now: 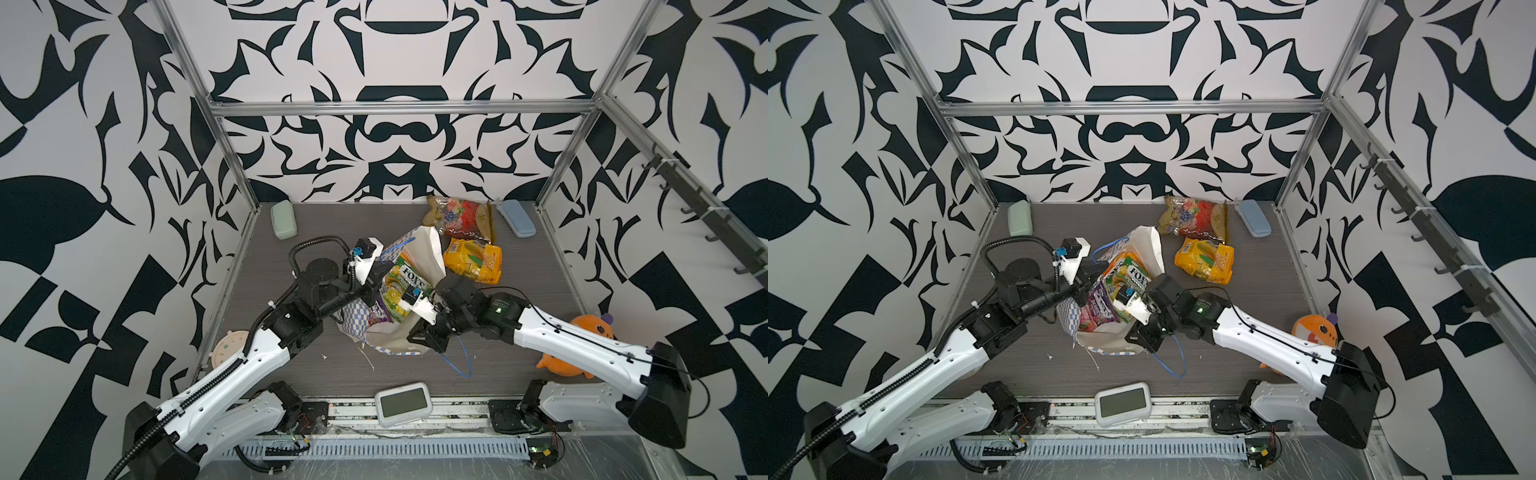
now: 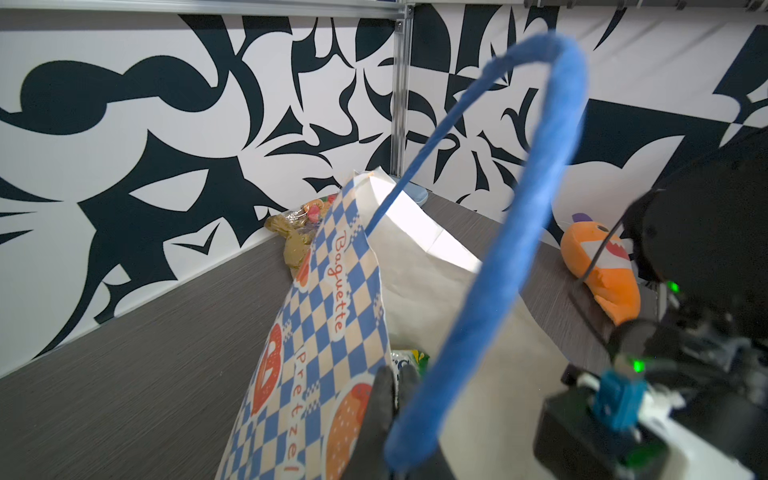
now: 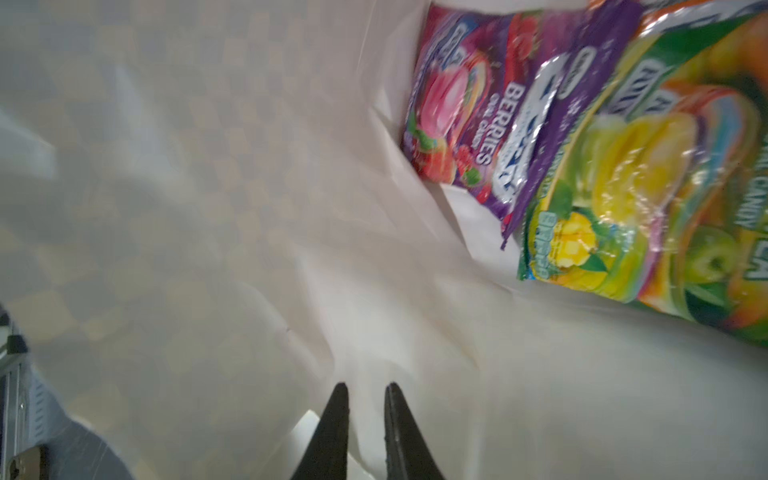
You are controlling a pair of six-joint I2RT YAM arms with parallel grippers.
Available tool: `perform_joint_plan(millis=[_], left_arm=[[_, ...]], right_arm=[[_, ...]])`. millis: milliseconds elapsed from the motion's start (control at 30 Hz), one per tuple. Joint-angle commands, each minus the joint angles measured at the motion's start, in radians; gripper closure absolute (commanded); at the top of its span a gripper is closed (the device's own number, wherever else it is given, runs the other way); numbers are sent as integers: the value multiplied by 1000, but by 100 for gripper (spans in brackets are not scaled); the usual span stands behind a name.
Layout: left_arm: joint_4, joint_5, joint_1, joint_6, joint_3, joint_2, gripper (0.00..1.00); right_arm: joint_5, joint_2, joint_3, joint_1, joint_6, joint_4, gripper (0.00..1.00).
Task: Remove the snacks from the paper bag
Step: 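Lower the open right gripper into the bag opening above the green Fox's pack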
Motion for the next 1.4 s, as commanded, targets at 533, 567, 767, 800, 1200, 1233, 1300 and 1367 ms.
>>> perform_joint_plan(millis=[533, 567, 767, 800, 1200, 1233, 1300, 1367], left_arm=[[58, 182, -4, -50, 30, 14, 100], [69, 181, -4, -49, 27, 13, 100], [98, 163, -4, -49, 20, 9, 100], [102, 162, -4, -50, 18, 7, 100], [118, 102, -4, -52, 2, 2, 100], [119, 90, -4, -50, 0, 0, 100], [117, 75, -4, -41, -4, 3, 100], [113, 50, -4, -36, -4, 7, 100]], right_arm=[[735, -68, 86, -8, -43, 263, 61], [729, -38, 92, -20, -49, 275, 61], [626, 96, 47, -146, 32, 426, 49], [589, 110, 33, -156, 34, 459, 47], [537, 174, 15, -203, 75, 483, 36], [547, 161, 22, -202, 72, 452, 36], [556, 129, 22, -202, 65, 422, 36], [545, 96, 16, -203, 60, 415, 36]])
